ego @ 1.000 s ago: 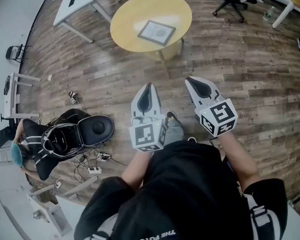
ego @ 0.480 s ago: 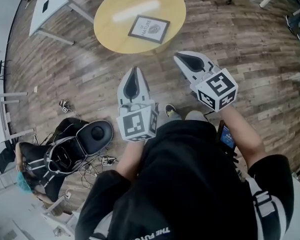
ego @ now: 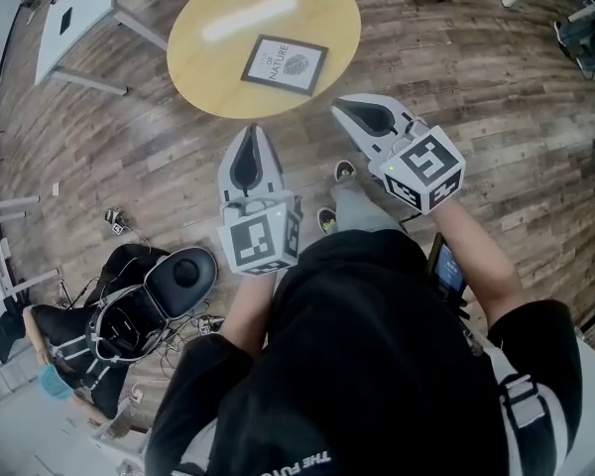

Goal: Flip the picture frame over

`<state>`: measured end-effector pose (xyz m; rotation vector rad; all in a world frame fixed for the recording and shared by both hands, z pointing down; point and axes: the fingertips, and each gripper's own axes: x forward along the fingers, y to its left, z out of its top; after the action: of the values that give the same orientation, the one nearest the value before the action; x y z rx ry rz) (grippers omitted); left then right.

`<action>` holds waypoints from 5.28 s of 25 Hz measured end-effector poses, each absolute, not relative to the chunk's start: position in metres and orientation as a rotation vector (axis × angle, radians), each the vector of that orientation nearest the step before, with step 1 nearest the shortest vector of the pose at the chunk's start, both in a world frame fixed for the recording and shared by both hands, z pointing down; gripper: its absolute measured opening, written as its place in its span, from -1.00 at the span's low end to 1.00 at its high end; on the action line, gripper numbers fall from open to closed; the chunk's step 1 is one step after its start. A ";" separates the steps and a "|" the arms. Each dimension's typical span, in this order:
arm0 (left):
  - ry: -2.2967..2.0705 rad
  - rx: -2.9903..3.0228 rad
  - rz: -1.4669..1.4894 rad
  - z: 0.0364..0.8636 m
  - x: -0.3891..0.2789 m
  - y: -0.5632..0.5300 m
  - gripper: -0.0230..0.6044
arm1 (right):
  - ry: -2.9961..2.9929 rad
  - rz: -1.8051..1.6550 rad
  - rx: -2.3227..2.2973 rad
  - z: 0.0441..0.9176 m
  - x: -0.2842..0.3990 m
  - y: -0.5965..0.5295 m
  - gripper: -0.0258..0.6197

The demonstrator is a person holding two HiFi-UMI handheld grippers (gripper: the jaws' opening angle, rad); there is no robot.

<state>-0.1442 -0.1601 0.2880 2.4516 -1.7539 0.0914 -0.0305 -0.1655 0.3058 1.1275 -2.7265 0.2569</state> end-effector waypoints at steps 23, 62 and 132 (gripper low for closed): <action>-1.915 2.315 0.262 0.329 -0.118 -0.337 -0.85 | -2.783 0.253 0.858 0.360 0.005 -0.347 -0.86; -1.783 2.101 0.415 0.535 -0.157 -0.369 -0.85 | -2.237 -0.337 0.192 0.599 -0.069 -0.301 -0.11; -1.993 2.009 0.424 0.531 -0.188 -0.379 -0.85 | -2.355 -0.670 0.436 0.566 -0.087 -0.304 -0.56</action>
<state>-0.1884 -0.3792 0.5314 2.0088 -1.9932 0.4240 -0.0867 -0.3042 0.5664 0.4360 -2.3547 -0.6702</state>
